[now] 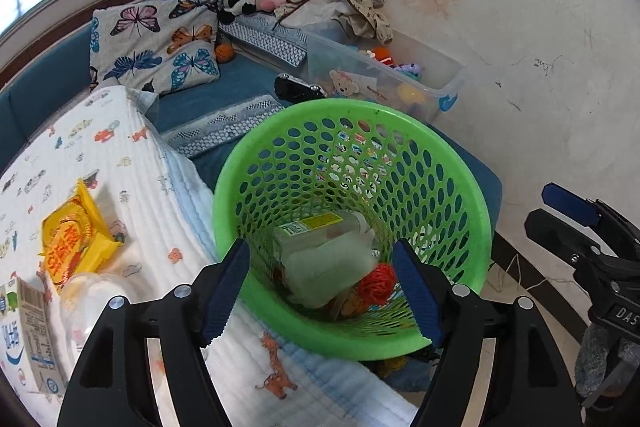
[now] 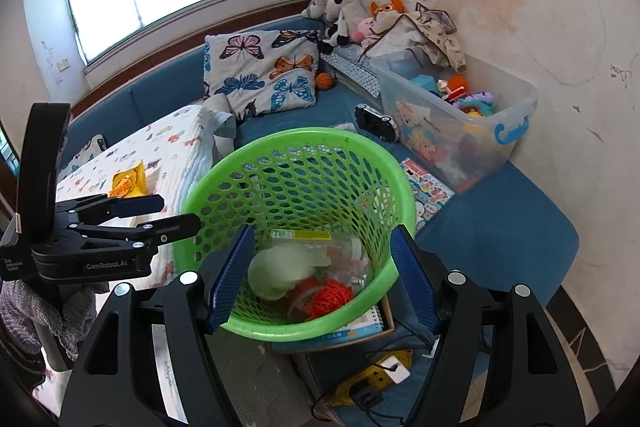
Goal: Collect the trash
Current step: 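Move both open tools back and grasp the milk carton with the left tool, then grasp the clear dessert cup with the right tool while the left tool holds the milk carton, then drop the clear dessert cup into the green basket with the right tool, then lower the milk carton into the green basket and open the left tool, then move the left tool over the yogurt tub and grasp it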
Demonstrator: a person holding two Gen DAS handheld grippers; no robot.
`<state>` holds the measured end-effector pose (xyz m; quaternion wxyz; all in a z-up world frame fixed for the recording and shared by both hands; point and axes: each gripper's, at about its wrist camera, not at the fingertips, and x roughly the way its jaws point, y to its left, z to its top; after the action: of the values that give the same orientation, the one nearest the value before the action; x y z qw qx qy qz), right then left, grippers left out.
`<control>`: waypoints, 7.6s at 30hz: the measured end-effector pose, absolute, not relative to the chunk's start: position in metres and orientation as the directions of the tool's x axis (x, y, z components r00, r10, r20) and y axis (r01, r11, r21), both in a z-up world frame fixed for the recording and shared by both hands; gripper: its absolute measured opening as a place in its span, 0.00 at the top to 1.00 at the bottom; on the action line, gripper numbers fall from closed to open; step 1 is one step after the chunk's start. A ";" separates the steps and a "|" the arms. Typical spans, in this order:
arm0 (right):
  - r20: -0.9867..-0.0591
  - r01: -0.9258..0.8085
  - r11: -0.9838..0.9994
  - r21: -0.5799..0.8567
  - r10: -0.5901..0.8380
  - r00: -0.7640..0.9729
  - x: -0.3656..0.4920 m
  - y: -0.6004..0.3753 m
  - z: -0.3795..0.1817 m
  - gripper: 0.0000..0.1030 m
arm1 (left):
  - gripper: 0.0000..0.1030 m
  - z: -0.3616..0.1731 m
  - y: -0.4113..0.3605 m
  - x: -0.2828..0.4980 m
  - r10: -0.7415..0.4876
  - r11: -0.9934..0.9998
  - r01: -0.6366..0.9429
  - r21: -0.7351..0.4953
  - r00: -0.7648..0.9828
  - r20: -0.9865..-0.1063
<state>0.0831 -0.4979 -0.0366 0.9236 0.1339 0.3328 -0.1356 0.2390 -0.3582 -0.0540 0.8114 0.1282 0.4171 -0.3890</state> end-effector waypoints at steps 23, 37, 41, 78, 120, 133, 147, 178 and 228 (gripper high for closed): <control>-0.649 0.144 0.981 0.127 -0.027 0.760 0.124 -0.414 -0.029 0.29 | 0.31 -0.023 -0.183 0.262 -0.333 0.883 0.469 0.002 0.631 -0.700; -0.672 0.056 0.992 0.117 0.038 0.740 0.159 -0.372 -0.036 0.29 | 0.19 -0.067 -0.129 0.321 -0.182 0.944 0.328 0.035 0.607 -0.774; -0.678 0.027 0.993 0.111 0.056 0.733 0.168 -0.360 -0.038 0.29 | 0.19 -0.078 -0.123 0.330 -0.177 0.950 0.311 0.018 0.587 -0.790; -0.728 -0.133 0.980 0.148 0.199 0.656 0.262 -0.284 -0.076 0.29 | 0.41 -0.051 -0.087 0.306 -0.257 0.941 0.333 -0.053 0.607 -0.752; -0.707 0.064 0.988 0.141 0.055 0.705 0.208 -0.362 -0.063 0.42 | 0.41 -0.028 -0.133 0.269 -0.334 0.899 0.434 -0.058 0.594 -0.732; -0.739 0.197 0.974 0.109 -0.054 0.672 0.165 -0.432 -0.081 0.42 | 0.41 -0.022 -0.185 0.258 -0.391 0.857 0.511 -0.063 0.566 -0.726; -0.751 0.282 0.952 0.119 -0.099 0.652 0.141 -0.482 -0.088 0.39 | 0.41 -0.017 -0.255 0.248 -0.451 0.792 0.607 -0.057 0.521 -0.725; -0.717 0.327 0.935 0.139 -0.133 0.684 0.102 -0.502 -0.070 0.36 | 0.40 -0.068 -0.371 0.246 -0.453 0.698 0.710 -0.087 0.344 -0.823; -0.695 0.085 0.989 0.123 0.025 0.719 0.142 -0.396 -0.052 0.30 | 0.21 -0.079 -0.197 0.262 -0.370 0.828 0.559 -0.037 0.495 -0.787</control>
<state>0.1416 -0.3963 -0.0515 0.9241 0.0732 0.3748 -0.0162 0.2617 -0.1968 -0.0788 0.8572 0.1121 0.4234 -0.2710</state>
